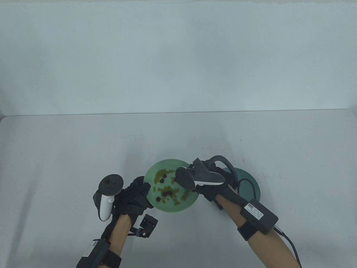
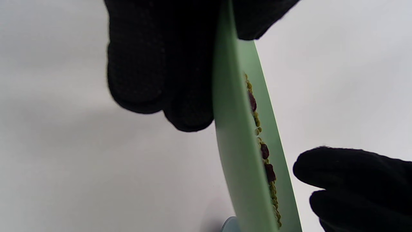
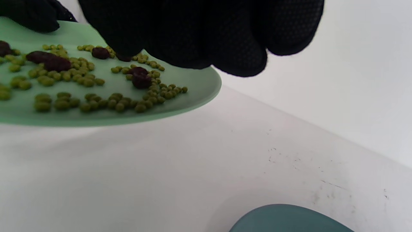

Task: Pick cranberries with hand pinch into plate

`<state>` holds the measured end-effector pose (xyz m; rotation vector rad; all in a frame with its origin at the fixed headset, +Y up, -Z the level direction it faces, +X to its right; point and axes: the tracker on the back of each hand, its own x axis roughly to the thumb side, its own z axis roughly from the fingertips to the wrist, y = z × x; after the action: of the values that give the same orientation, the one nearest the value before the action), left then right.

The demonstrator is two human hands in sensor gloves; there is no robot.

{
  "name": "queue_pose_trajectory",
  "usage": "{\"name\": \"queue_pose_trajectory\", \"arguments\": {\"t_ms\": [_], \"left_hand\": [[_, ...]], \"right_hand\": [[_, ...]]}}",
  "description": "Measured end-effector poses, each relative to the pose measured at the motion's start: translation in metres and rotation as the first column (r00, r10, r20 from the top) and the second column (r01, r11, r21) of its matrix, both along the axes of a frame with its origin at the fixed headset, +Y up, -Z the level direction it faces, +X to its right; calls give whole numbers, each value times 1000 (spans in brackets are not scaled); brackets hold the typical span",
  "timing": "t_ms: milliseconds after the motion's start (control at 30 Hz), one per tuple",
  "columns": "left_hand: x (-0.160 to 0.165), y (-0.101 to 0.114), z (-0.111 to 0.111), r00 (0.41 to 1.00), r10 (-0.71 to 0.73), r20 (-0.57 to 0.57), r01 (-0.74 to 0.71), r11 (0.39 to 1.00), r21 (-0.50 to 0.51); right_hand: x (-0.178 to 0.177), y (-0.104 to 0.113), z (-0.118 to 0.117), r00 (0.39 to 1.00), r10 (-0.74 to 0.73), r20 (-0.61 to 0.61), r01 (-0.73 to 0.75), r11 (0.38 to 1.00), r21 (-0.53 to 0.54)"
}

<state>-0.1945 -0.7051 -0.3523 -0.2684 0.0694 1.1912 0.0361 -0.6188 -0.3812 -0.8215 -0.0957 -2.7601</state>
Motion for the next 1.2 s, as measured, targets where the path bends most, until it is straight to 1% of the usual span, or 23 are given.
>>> {"name": "queue_pose_trajectory", "arguments": {"t_ms": [367, 433, 467, 500, 567, 700, 767, 967, 1200], "left_hand": [[0, 0, 0, 1000, 0, -3, 0, 1000, -3], [0, 0, -1, 1000, -2, -3, 2, 1000, -5], [0, 0, 0, 1000, -5, -4, 5, 1000, -6], [0, 0, 0, 1000, -4, -4, 4, 1000, -6], [0, 0, -1, 1000, 2, -5, -2, 1000, -6], [0, 0, -1, 1000, 3, -3, -3, 1000, -4], [0, 0, -1, 1000, 4, -1, -4, 1000, -5], [0, 0, -1, 1000, 6, 3, -6, 1000, -5], [0, 1, -1, 1000, 14, 5, -14, 1000, -5]], "right_hand": [[-8, -11, -1, 999, 32, -13, -32, 999, -19], [-8, -10, 0, 999, 36, -26, -38, 998, -53], [-8, -7, 0, 999, 21, -29, -24, 995, -97], [-7, -4, 0, 1000, 0, -28, -3, 995, -95], [-6, 2, 0, 999, -38, -21, 37, 998, -50], [-6, 7, -1, 999, -47, -4, 47, 999, -16], [-6, 4, -1, 1000, -31, 1, 31, 1000, -1], [-10, -7, -1, 1000, 20, 0, -20, 1000, -3], [-11, -9, -1, 1000, 26, -3, -26, 1000, -3]]}}
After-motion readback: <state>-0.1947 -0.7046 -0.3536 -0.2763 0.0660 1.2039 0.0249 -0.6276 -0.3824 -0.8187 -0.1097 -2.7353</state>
